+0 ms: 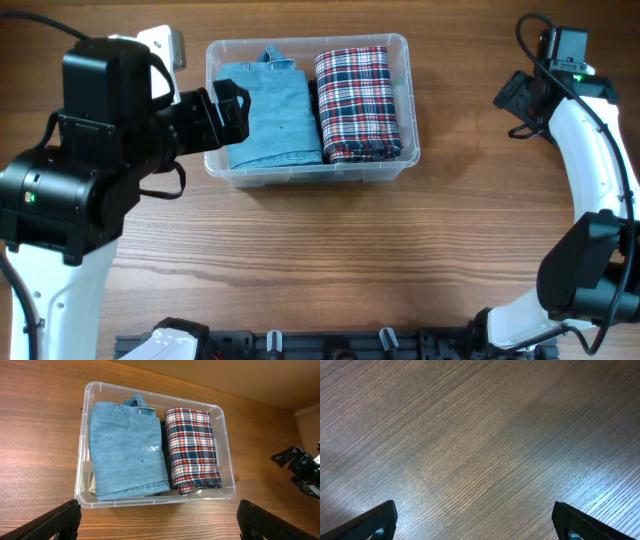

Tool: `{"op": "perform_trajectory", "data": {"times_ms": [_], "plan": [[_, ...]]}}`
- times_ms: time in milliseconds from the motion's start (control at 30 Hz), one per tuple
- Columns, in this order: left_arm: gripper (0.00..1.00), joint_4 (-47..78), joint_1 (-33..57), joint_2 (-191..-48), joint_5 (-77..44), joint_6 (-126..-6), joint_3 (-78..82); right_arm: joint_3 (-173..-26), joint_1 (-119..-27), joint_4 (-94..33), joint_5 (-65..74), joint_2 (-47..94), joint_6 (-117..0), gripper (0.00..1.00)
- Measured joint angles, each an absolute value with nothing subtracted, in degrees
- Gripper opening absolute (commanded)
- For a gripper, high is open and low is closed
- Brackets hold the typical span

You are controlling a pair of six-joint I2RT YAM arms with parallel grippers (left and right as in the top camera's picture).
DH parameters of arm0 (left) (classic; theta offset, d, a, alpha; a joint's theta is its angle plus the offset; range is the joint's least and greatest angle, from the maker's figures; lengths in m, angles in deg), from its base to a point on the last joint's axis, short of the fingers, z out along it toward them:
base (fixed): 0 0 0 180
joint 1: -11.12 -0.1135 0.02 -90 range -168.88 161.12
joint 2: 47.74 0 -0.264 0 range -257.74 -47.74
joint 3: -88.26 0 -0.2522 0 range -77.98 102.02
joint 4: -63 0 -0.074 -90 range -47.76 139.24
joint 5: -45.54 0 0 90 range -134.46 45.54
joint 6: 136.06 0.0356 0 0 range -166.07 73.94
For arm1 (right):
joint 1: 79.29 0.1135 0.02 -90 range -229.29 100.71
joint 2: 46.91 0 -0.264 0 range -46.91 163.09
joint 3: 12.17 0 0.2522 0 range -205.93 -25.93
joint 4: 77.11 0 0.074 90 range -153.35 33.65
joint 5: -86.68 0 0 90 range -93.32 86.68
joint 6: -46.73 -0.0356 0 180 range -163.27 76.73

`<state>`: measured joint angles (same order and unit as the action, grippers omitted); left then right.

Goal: Pack container

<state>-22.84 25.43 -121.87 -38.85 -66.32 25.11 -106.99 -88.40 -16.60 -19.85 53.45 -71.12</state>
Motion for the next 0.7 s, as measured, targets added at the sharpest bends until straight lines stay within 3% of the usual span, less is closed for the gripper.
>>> {"op": "perform_trajectory", "data": {"times_ms": [433, 567, 700], "plan": [[1.0, -27.32, 25.43, -119.16, -39.03, -66.29, 21.53, -107.01, -88.4, -16.63, -19.87, 53.45, -71.15, 1.0], [1.0, -21.02, 24.25, -109.93, -38.39, -66.32, 9.37, -106.99, -88.4, -16.65, -19.87, 53.45, -71.12, 1.0], [1.0, -5.4, 18.41, -95.49, -35.44, -66.32, -12.83, -106.97, -88.4, -16.63, -19.89, 53.45, -71.12, 1.0]]}}
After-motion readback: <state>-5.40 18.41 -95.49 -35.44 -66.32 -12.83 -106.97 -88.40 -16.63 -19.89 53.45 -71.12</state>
